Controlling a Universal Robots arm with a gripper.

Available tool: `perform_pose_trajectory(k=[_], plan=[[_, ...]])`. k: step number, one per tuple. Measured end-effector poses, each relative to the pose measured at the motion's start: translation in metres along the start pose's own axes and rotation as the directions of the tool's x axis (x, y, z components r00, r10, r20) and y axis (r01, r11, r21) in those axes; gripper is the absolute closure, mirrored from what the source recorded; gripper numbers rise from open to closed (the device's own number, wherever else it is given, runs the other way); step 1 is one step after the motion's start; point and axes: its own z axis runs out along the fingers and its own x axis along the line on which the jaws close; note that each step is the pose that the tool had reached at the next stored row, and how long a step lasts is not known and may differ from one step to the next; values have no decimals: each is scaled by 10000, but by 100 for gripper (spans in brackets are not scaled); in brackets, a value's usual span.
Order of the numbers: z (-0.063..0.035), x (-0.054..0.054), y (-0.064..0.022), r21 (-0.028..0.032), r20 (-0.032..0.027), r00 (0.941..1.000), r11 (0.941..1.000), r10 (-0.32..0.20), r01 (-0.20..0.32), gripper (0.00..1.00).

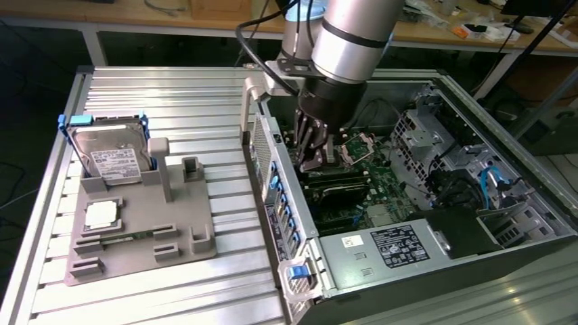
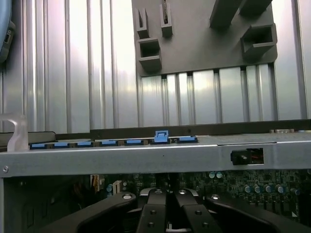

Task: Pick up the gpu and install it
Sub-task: 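Press down on the gpu until it lock into place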

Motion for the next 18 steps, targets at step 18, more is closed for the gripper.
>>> perform_pose_trajectory(k=[18], plan=[[38,4,136,554,32,10000,9984,67,-69,89]])
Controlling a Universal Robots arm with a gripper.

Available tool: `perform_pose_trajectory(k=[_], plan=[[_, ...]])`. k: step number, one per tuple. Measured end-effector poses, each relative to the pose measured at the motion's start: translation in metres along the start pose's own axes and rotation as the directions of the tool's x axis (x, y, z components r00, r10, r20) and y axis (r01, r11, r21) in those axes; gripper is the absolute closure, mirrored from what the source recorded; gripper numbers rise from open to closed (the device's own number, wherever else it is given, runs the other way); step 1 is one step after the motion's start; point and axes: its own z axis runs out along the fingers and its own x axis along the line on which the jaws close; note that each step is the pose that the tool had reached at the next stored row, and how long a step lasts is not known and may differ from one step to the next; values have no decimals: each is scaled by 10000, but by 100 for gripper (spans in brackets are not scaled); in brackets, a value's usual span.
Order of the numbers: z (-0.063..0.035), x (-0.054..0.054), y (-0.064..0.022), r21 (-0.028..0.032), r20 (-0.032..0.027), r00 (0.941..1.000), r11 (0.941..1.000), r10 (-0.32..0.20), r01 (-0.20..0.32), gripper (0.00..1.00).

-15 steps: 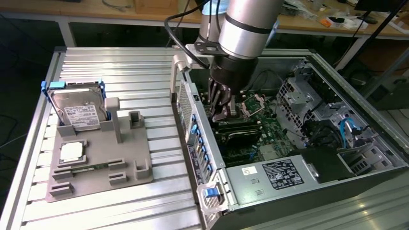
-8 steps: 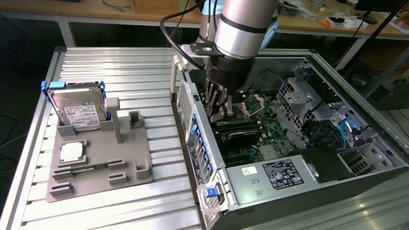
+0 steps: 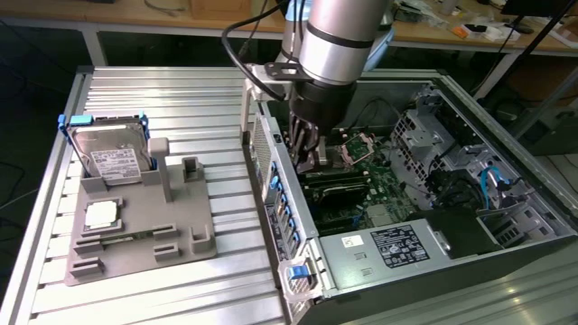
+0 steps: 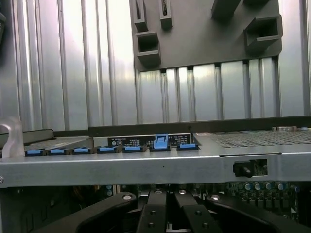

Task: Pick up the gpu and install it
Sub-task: 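Press down on the gpu until it lock into place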

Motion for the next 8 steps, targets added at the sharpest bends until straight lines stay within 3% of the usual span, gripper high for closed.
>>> perform_pose_trajectory(k=[4,8], plan=[[16,-2,8,121,7,10000,9999,15,-15,89],[20,-1,20,191,11,10000,9998,23,-24,89]])
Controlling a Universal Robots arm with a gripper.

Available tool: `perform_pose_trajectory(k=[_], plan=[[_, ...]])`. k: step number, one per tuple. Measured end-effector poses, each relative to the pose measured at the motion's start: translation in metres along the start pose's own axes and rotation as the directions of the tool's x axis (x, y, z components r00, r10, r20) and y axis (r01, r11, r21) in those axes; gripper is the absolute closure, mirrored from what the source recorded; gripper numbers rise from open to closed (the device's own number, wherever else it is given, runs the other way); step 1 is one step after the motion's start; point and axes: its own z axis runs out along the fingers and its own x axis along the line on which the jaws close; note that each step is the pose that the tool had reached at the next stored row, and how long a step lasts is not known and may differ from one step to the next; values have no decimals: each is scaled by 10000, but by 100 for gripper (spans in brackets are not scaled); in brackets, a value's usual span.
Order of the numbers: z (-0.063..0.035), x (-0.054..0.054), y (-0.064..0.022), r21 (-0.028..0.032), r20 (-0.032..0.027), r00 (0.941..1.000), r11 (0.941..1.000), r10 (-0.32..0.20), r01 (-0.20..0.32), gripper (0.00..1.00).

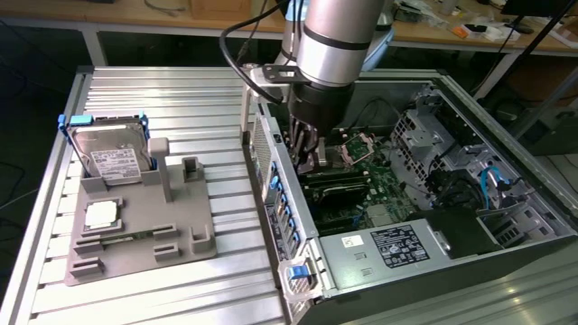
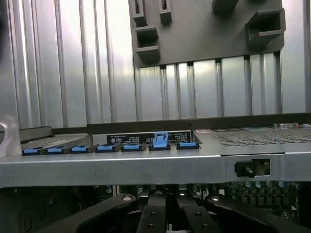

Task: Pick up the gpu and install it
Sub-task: 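Press down on the gpu until it lock into place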

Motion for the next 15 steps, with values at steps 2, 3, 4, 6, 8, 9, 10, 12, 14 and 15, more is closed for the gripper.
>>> perform_pose_trajectory(k=[2,3,4,6,8,9,10,12,14,15], plan=[[-20,3,3,3,0,10000,10000,-1,1,89],[-31,4,4,5,-1,10000,10000,0,0,89],[-38,5,5,7,0,10000,10000,1,-1,89],[-39,5,10,32,2,10000,10000,6,-6,89],[-38,6,22,78,5,10000,10000,9,-9,89],[-37,7,32,101,7,10000,9999,13,-13,89],[-37,7,44,122,7,10000,9999,15,-16,89],[-36,8,65,158,8,10000,9999,19,-19,89],[-28,7,73,191,13,10000,9998,23,-24,89],[-19,6,74,198,12,10000,9998,24,-25,89]])
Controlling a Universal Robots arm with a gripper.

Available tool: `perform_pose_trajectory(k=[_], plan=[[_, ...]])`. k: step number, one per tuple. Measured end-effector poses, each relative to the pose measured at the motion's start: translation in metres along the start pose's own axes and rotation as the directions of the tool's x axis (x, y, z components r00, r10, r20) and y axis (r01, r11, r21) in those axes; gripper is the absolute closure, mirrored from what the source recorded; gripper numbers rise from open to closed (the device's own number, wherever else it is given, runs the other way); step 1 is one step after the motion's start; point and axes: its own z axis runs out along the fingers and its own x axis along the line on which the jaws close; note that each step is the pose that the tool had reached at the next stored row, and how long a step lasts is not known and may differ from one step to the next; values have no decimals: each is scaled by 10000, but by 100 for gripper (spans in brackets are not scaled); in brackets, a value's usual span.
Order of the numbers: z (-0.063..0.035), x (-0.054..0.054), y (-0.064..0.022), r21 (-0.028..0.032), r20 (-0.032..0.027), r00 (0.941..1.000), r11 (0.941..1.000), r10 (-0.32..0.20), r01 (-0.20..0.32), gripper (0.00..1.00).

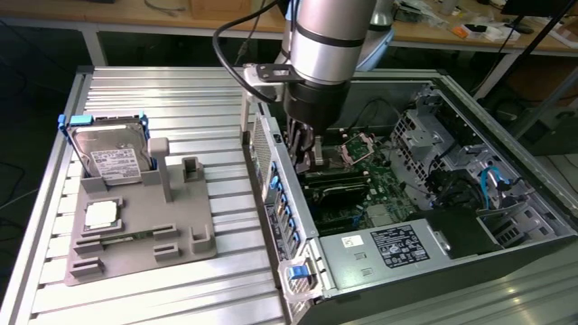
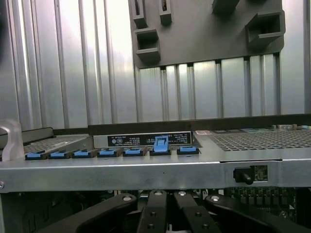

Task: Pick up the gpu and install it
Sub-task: 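Press down on the gpu until it lock into place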

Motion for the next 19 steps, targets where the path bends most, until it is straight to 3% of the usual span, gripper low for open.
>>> perform_pose_trajectory(k=[7,19], plan=[[42,-4,17,25,1,10000,10000,2,-2,89],[5,1,19,29,3,10000,10000,4,-4,89]])
